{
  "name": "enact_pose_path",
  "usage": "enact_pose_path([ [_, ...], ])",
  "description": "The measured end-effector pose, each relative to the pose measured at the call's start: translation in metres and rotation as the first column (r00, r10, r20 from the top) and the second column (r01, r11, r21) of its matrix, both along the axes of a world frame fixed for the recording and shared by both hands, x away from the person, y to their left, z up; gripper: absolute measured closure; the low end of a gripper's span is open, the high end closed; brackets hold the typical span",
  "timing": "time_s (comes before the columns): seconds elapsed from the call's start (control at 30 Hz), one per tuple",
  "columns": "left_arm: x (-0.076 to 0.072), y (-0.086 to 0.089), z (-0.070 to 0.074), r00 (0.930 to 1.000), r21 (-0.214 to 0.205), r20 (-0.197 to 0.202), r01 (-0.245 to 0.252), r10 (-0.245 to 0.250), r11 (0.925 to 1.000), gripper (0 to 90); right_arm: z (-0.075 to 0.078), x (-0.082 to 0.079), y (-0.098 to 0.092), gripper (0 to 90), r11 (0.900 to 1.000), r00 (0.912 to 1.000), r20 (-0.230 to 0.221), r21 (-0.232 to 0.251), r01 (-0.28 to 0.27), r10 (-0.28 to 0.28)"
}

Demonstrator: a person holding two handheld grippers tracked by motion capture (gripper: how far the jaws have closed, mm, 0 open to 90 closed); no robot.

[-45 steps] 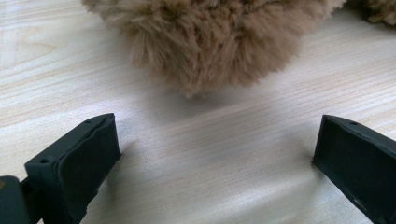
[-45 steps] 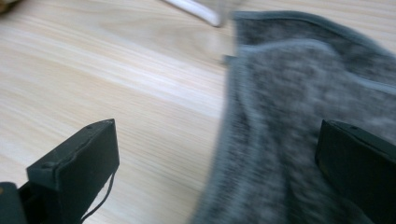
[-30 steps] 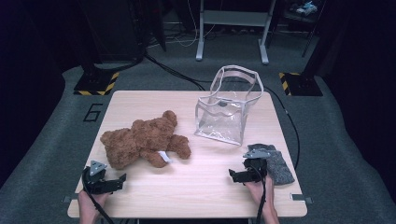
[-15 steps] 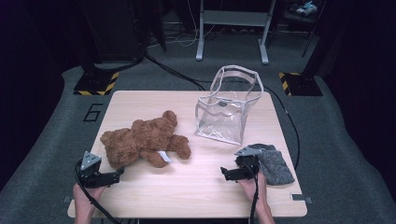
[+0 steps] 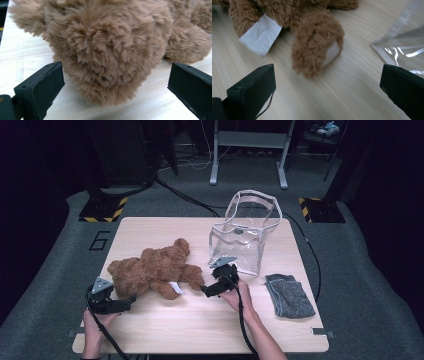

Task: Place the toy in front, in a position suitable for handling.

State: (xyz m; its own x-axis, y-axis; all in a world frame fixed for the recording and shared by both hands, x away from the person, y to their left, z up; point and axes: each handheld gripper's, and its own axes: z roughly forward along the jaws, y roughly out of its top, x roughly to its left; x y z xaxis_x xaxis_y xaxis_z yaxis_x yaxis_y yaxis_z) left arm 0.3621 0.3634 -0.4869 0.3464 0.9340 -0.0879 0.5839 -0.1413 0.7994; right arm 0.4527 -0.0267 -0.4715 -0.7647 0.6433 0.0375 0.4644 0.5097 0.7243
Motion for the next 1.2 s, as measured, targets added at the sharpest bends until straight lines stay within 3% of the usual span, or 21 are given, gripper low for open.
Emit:
enact_pose_path([
  [0.1, 0.003, -0.001, -0.002, 1.0, -0.002, 0.005, -0.003, 0.003, 1.0, 0.0, -0.001, 0.012, 0.016, 0.0, 0.9988, 0.9991, -0.006, -0.025, -0.041, 0.041],
  [0.27, 0.008, -0.003, -0.005, 1.0, -0.005, -0.002, 0.005, -0.005, 1.0, 0.6, -0.011, 0.03, 0.032, 0.3, 0.9984, 0.9982, -0.036, -0.026, -0.05, 0.049],
  [0.33, 0.01, -0.004, -0.006, 1.0, 0.004, 0.0, -0.001, 0.001, 1.0, 4.1, -0.016, 0.038, 0.038, 1.2, 0.9985, 0.9967, -0.069, -0.032, -0.045, 0.043],
  [0.47, 0.011, -0.004, -0.007, 0.9995, 0.01, 0.016, -0.026, 0.026, 0.9996, 12.3, -0.019, 0.044, 0.044, 4.7, 0.998, 0.9962, -0.07, -0.033, -0.055, 0.052],
  [0.6, 0.01, -0.002, -0.009, 0.9993, 0.004, 0.025, -0.028, 0.028, 0.9996, 17.7, -0.023, 0.047, 0.049, 14.8, 0.9963, 0.9953, -0.069, -0.049, -0.071, 0.068],
  [0.67, 0.01, -0.001, -0.011, 0.999, -0.002, 0.03, -0.032, 0.032, 0.9995, 22.1, -0.025, 0.049, 0.051, 24.4, 0.9954, 0.9943, -0.073, -0.051, -0.081, 0.077],
  [1.0, 0.009, 0.004, -0.017, 0.9984, -0.027, 0.056, -0.009, 0.011, 0.9996, 57.1, -0.032, 0.048, 0.057, 61.9, 0.9952, 0.9918, -0.102, -0.053, -0.083, 0.077],
  [1.07, 0.009, 0.003, -0.017, 0.9968, -0.037, 0.078, -0.016, 0.019, 0.9992, 65.6, -0.032, 0.047, 0.058, 68.3, 0.9953, 0.9919, -0.101, -0.051, -0.082, 0.077],
  [1.1, 0.008, 0.003, -0.017, 0.9954, -0.036, 0.094, -0.018, 0.021, 0.9992, 70.2, -0.031, 0.044, 0.059, 71.7, 0.9947, 0.9938, -0.07, -0.05, -0.09, 0.086],
  [1.2, 0.007, 0.002, -0.013, 0.9882, -0.023, 0.15, -0.028, 0.031, 0.9994, 71.9, -0.03, 0.04, 0.06, 72.9, 0.995, 0.9955, -0.039, -0.046, -0.089, 0.087],
])
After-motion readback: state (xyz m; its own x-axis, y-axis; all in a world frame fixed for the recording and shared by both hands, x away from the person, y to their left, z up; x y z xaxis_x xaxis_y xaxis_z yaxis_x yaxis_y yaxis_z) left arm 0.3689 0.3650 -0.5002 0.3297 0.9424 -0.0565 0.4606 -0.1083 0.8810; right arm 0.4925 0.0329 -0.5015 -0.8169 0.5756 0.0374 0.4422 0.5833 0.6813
